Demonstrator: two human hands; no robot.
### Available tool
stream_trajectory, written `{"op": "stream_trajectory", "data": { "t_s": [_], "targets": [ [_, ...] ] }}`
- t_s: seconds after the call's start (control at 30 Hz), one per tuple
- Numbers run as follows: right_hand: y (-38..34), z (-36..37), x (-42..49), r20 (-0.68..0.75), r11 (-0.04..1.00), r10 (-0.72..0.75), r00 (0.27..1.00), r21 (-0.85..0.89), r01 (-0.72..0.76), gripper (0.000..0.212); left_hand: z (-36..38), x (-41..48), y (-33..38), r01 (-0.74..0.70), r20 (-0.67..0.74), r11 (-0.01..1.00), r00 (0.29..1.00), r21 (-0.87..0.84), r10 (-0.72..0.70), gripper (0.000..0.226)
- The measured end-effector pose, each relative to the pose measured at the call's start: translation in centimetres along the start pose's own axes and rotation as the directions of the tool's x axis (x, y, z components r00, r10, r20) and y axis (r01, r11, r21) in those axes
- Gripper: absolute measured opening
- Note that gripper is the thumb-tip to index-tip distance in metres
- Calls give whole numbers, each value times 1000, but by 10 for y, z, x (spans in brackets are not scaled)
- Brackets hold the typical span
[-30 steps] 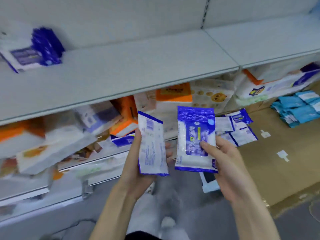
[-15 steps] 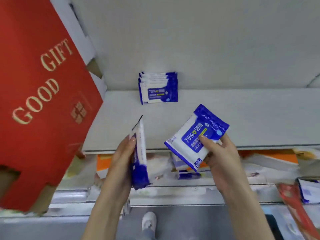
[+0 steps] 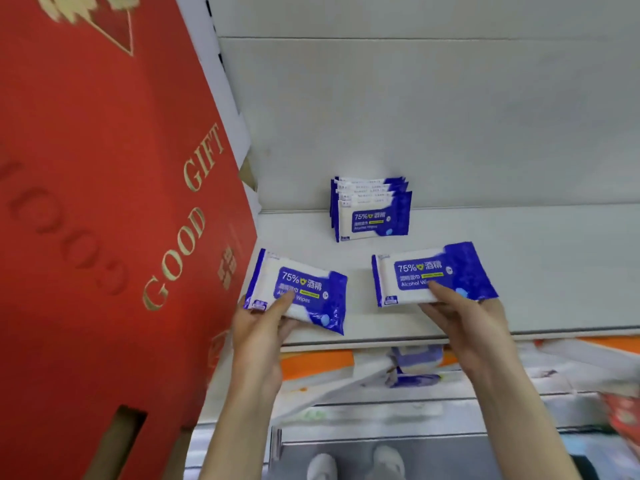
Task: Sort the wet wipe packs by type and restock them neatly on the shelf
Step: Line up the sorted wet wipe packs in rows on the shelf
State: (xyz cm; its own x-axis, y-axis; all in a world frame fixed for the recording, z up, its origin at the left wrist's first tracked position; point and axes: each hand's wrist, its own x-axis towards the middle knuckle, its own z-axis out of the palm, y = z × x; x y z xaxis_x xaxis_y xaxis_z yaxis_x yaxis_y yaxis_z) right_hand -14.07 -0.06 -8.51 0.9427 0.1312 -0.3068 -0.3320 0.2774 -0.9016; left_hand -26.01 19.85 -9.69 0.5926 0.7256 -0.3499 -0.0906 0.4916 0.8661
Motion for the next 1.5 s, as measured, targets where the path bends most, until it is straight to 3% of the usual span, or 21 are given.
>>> {"op": "stream_trajectory", "data": {
  "t_s": [0.1, 0.17, 0.33, 0.4, 0.47, 0.53, 0.6, 0.77, 0.97, 1.13, 1.23, 1.33, 1.4, 1.5],
  "targets": [
    [12, 3, 24, -49, 991, 58, 997, 125, -52, 36, -10, 5, -3, -54, -63, 998, 996, 45, 57, 45],
    [22, 9, 40, -12, 976, 92, 996, 199, -88, 36, -18, 8, -3, -151, -90, 972, 981, 178, 169, 47],
    [26, 32, 63, 72, 975, 57, 996, 212, -72, 30, -26, 11, -3, -276, -37, 878, 948, 392, 315, 33],
    [24, 34, 69, 104, 994, -42, 994, 107, 31, 31, -25, 11, -4, -291, -15, 840, 942, 458, 335, 32],
    [22, 30, 76, 119, 964, -202, 972, -151, 219, 23, -23, 12, -4, -288, -11, 828, 943, 480, 333, 31],
    [20, 23, 85, 189, 840, -326, 926, -391, 376, 26, -20, 12, -6, -272, -25, 851, 948, 449, 317, 29],
    [19, 16, 95, 246, 720, -362, 899, -539, 437, 28, -17, 12, -8, -253, -62, 882, 951, 398, 301, 25],
    [14, 27, 127, 245, 679, -340, 908, -604, 417, 28, -2, 12, -15, -221, -148, 947, 955, 232, 259, 15],
    [12, 42, 158, 281, 563, -370, 886, -690, 454, 35, 4, 20, -22, -233, -94, 879, 950, 416, 296, 28],
    [13, 39, 163, 267, 573, -332, 905, -705, 418, 43, 15, 27, -22, -284, 72, 670, 943, 686, 325, 49],
    [13, 33, 164, 289, 594, -342, 894, -671, 445, 45, 36, 35, -29, -299, 91, 621, 934, 724, 345, 45],
    [11, 24, 163, 242, 715, -322, 915, -571, 403, 45, 63, 49, -41, -321, 100, 606, 924, 728, 370, 39],
    [10, 17, 162, 296, 769, -272, 915, -505, 392, 52, 80, 61, -50, -360, 120, 580, 904, 731, 410, 39],
    [9, 13, 162, 499, 775, -203, 842, -444, 450, 71, 103, 78, -60, -412, 145, 503, 861, 760, 487, 38]
  ]
}}
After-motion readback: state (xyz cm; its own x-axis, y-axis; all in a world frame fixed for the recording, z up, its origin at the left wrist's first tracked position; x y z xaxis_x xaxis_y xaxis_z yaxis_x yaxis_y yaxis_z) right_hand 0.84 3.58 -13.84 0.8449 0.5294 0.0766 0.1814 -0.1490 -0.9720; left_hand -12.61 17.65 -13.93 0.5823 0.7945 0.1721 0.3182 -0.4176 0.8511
